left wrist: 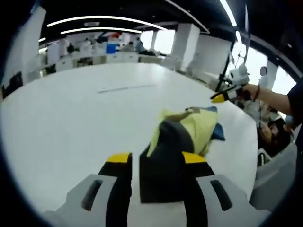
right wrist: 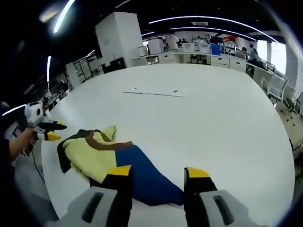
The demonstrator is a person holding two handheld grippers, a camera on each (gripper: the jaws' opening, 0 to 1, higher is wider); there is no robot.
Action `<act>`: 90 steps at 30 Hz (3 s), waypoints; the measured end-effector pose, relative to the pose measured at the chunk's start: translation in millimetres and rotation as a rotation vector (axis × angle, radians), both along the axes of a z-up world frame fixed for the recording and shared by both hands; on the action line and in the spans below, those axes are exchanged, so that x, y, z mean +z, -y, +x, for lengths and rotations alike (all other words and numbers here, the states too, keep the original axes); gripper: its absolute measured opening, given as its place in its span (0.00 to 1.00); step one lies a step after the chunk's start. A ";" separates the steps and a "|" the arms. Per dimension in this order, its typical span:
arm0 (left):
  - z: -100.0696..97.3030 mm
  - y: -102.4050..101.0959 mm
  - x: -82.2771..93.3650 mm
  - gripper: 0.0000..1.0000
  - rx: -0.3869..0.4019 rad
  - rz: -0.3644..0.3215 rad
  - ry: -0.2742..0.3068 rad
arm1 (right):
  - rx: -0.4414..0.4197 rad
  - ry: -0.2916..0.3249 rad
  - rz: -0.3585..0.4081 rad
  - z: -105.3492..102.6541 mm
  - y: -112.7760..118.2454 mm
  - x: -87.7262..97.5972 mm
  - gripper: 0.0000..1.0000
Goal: Fold the garment on the visible template until the final outline fits inside the template.
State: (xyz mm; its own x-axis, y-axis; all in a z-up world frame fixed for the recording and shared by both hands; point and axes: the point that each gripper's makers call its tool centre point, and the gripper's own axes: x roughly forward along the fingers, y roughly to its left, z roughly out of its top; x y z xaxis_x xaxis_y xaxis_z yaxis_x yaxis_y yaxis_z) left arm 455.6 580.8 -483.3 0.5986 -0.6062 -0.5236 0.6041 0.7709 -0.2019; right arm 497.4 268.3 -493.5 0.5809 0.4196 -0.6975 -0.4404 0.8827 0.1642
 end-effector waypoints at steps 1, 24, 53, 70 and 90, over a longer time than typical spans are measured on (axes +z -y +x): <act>-0.6 1.9 -3.3 0.34 -0.012 0.001 -0.011 | 0.011 -0.010 -0.004 0.3 -0.1 -3.0 0.39; -3.5 4.1 -43.4 0.21 -0.046 0.062 -0.102 | 0.074 -0.085 -0.097 -13.8 1.8 -36.0 0.23; 0.0 -3.2 -50.2 0.00 -0.042 0.216 -0.028 | 0.125 -0.046 -0.179 -13.1 7.9 -41.3 0.01; 0.3 -5.2 -46.4 0.00 -0.006 0.219 -0.009 | 0.140 -0.039 -0.167 -14.7 3.8 -40.9 0.00; 6.4 -20.6 12.7 0.00 0.018 0.200 0.127 | 0.071 0.115 -0.173 -6.4 11.2 17.6 0.00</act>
State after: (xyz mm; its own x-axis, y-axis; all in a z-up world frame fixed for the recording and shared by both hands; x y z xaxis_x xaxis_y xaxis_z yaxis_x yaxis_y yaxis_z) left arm 462.0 601.4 -470.6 0.6770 -0.4867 -0.5521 0.6009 0.7986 0.0329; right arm 491.0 257.1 -475.8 0.6339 0.3417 -0.6938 -0.5096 0.8594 -0.0423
